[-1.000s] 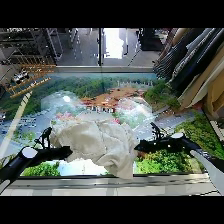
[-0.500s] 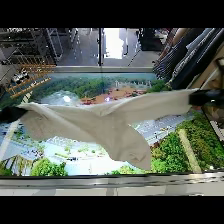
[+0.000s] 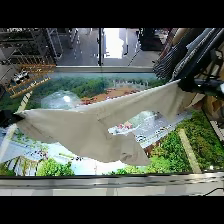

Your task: Fold the clothes and pants, and hang the long-sleeved shirts on hangers.

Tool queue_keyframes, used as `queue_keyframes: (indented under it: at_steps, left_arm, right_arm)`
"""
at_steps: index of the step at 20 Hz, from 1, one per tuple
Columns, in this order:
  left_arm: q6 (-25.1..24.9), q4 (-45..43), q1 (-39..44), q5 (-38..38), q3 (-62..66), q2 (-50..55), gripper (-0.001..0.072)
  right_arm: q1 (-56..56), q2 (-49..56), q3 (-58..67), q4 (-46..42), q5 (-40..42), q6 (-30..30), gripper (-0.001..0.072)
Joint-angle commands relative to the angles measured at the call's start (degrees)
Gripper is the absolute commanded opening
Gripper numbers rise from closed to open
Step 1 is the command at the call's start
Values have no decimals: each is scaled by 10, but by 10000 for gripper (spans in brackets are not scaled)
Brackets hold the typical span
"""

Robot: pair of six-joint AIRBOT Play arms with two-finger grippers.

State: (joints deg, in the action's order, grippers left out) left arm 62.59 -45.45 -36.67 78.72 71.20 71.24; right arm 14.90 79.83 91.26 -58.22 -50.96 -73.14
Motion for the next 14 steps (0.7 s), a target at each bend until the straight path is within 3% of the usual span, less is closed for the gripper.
queue_keyframes:
  at_steps: [1, 2, 3, 5, 7, 9, 11, 14]
  left_arm:
    - [0, 1, 23, -40, -1, 46, 20]
    - [0, 0, 23, -63, -1, 47, 20]
    - [0, 0, 23, -80, -1, 47, 20]
    - [0, -6, 23, -96, -1, 47, 20]
    - [0, -14, 23, -95, -1, 47, 21]
    - [0, -27, 23, -91, -1, 47, 21]
    - [0, -28, 23, -84, -2, 47, 21]
    - [0, -28, 23, -78, -2, 47, 21]
  right_arm:
    - [-28, 109, 72, 38, 94, -31, 102]
    - [-29, 126, 102, 40, 83, -31, 268]
    - [-31, 137, 125, 34, 48, -31, 381]
    - [-25, 141, 124, -35, -90, -31, 478]
    - [-7, 139, 65, -43, -263, -16, 507]
    - [6, 115, -51, 23, -375, 44, 506]
    - [0, 59, -191, 77, -395, 92, 507]
    - [-30, -10, -365, 70, -381, 135, 529]
